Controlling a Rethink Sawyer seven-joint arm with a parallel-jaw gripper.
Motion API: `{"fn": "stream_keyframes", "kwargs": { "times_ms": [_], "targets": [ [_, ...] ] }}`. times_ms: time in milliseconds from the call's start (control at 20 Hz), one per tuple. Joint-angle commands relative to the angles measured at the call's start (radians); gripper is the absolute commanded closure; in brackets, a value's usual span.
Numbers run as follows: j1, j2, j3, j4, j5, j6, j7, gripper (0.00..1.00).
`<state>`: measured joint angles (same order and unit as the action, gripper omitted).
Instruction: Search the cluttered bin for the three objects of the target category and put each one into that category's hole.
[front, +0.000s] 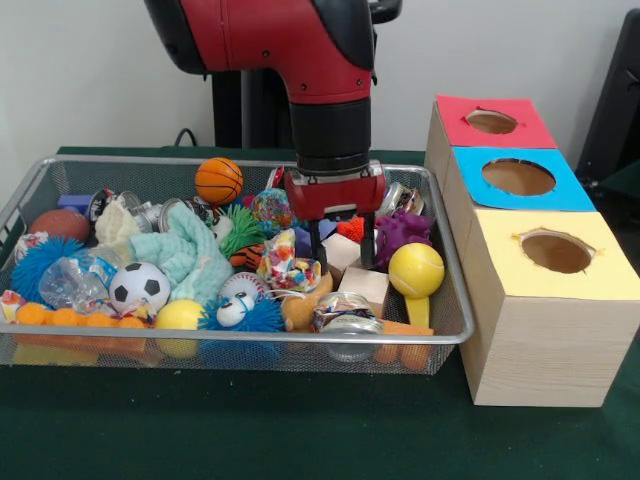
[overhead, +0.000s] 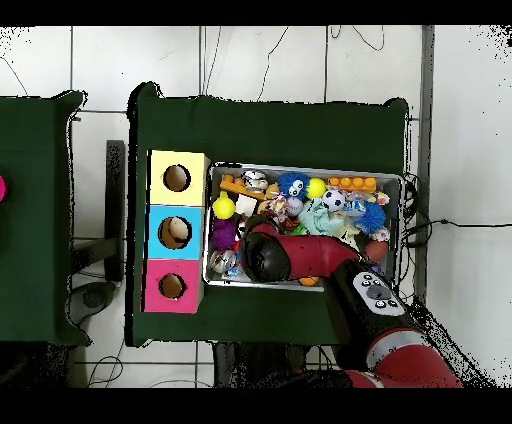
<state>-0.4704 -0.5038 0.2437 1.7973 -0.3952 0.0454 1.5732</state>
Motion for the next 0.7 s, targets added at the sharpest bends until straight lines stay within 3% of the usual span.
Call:
{"fn": "stream_keyframes", "kwargs": {
  "times_ms": [50, 350, 700],
  "targets": [
    [-0.014, 0.078, 0.008, -0.120, -0.086, -0.144, 0.083, 0.00],
    [-0.018, 0.052, 0.027, -0.134, -0.094, -0.142, 0.079, 0.00],
    [0.000, -0.054, 0.028, -0.128, 0.001, 0.147, 0.043, 0.00]
  ]
}}
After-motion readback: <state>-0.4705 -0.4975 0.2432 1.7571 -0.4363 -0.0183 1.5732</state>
